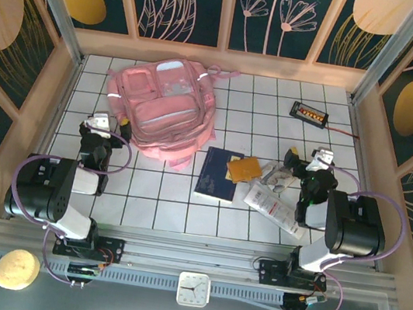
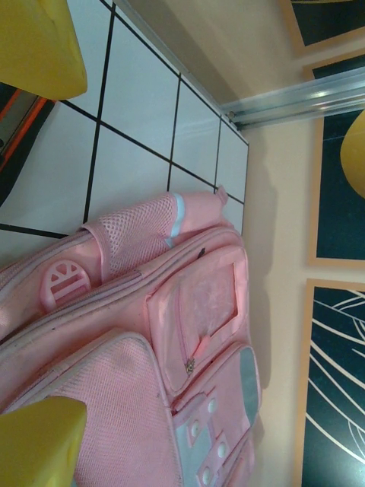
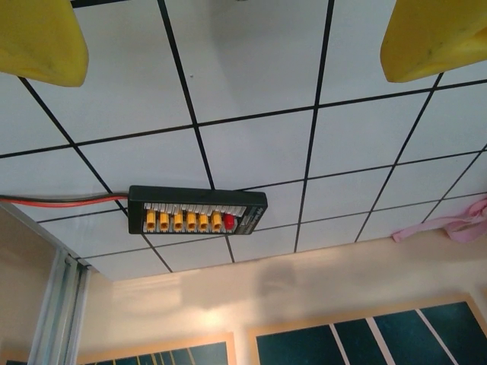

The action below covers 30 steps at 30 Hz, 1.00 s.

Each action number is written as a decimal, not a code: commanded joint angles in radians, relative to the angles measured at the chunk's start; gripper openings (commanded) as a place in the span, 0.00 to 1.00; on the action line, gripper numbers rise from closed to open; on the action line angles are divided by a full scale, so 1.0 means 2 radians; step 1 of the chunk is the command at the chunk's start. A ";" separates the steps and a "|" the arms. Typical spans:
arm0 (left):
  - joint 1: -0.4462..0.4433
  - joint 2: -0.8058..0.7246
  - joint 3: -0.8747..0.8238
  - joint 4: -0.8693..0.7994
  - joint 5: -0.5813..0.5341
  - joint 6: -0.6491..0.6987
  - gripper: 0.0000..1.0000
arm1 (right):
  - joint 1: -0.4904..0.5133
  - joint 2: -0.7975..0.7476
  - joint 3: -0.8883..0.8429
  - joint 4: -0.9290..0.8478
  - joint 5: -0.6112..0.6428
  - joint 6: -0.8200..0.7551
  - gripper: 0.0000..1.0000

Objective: Pack the student bag

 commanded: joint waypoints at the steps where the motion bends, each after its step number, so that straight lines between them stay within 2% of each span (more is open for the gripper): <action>1: 0.003 -0.016 0.011 -0.017 -0.030 -0.015 0.99 | 0.002 -0.042 0.041 -0.079 0.023 0.010 0.99; 3: 0.003 -0.039 0.057 -0.128 -0.046 -0.019 0.99 | 0.005 -0.068 0.076 -0.156 0.051 0.019 0.99; 5: 0.003 -0.055 0.110 -0.236 -0.042 -0.021 0.99 | -0.005 -0.089 0.126 -0.256 0.054 0.074 0.99; 9: 0.003 -0.098 0.194 -0.404 -0.021 -0.061 0.99 | -0.017 -0.047 0.311 -0.540 -0.031 0.172 0.99; 11: 0.003 -0.103 0.244 -0.490 0.019 -0.074 0.99 | -0.006 -0.008 0.387 -0.615 -0.094 0.188 0.99; 13: 0.002 -0.097 0.289 -0.547 0.099 -0.066 0.99 | 0.022 0.027 0.452 -0.666 -0.134 0.194 0.99; 15: -0.012 -0.087 0.319 -0.588 0.119 -0.061 0.99 | 0.055 0.059 0.508 -0.702 -0.164 0.196 0.99; 20: -0.079 -0.037 0.387 -0.672 0.097 0.004 0.99 | 0.122 0.155 0.627 -0.766 -0.232 0.232 0.99; 25: -0.097 -0.009 0.403 -0.676 0.107 -0.008 0.99 | 0.177 0.259 0.751 -0.825 -0.257 0.245 0.96; 30: -0.117 0.019 0.409 -0.681 0.087 -0.013 0.99 | 0.206 0.338 0.820 -0.837 -0.274 0.269 0.93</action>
